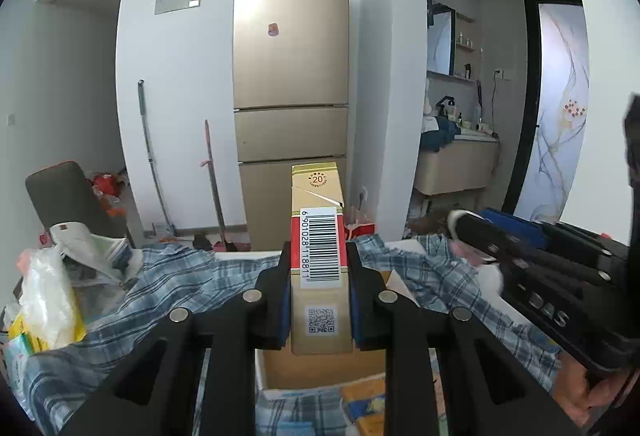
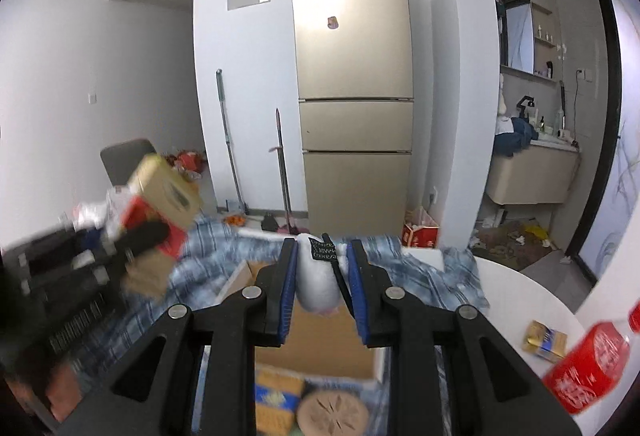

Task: Organize soft objects
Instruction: 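Carry the Liqun pack with the left tool while the right tool carries the earbud into the box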

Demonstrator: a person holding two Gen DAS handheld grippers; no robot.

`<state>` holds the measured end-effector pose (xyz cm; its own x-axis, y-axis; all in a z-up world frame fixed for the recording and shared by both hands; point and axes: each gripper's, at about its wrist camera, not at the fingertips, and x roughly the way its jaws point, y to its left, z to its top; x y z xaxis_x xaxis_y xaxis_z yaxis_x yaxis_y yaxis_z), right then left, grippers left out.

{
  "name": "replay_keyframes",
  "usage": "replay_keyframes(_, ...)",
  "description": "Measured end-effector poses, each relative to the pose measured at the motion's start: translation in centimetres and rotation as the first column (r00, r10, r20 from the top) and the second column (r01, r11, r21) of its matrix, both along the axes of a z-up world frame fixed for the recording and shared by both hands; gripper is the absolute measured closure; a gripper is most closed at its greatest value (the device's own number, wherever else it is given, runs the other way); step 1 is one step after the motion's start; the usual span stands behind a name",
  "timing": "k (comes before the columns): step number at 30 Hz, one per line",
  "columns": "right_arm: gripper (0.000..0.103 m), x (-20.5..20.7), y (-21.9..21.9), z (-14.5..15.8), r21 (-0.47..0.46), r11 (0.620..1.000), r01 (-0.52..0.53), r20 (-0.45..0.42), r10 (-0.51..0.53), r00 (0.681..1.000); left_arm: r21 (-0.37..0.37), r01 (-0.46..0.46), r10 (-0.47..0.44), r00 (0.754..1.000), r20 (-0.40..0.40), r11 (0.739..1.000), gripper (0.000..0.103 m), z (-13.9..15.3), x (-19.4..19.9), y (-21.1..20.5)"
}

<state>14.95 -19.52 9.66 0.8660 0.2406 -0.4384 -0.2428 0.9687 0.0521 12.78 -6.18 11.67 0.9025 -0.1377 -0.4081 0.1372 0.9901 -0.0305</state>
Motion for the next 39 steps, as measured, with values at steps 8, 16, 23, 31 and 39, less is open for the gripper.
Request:
replay_keyframes(8,0.079,4.7,-0.6,-4.4,0.057,0.997,0.047,-0.084,-0.042,0.996,-0.014,-0.003,0.001,0.993,-0.12,1.0,0.08,-4.8,4.0,0.7)
replay_keyframes(16,0.079,7.9,-0.3,-10.5,0.015,0.999,0.046,-0.239,-0.041,0.97,-0.013,-0.003,0.0,0.969,-0.246,1.0,0.08,-10.2,7.0,1.5)
replay_keyframes(23,0.079,9.0,0.1,-13.9,-0.014,0.999,0.04,-0.323,-0.043,0.945,0.014,-0.034,0.037,0.948,-0.317,0.999,0.08,-14.1,9.2,2.7)
replay_keyframes(31,0.079,10.1,0.0,-15.6,-0.068,0.997,0.048,-0.362,-0.069,0.93,0.042,-0.059,0.071,0.916,-0.395,0.997,0.08,-17.3,10.5,3.7)
replay_keyframes(39,0.079,10.5,-0.1,-16.7,-0.097,0.995,0.039,-0.395,-0.074,0.916,0.093,-0.059,0.091,0.911,-0.402,0.994,0.08,-17.7,10.2,3.0)
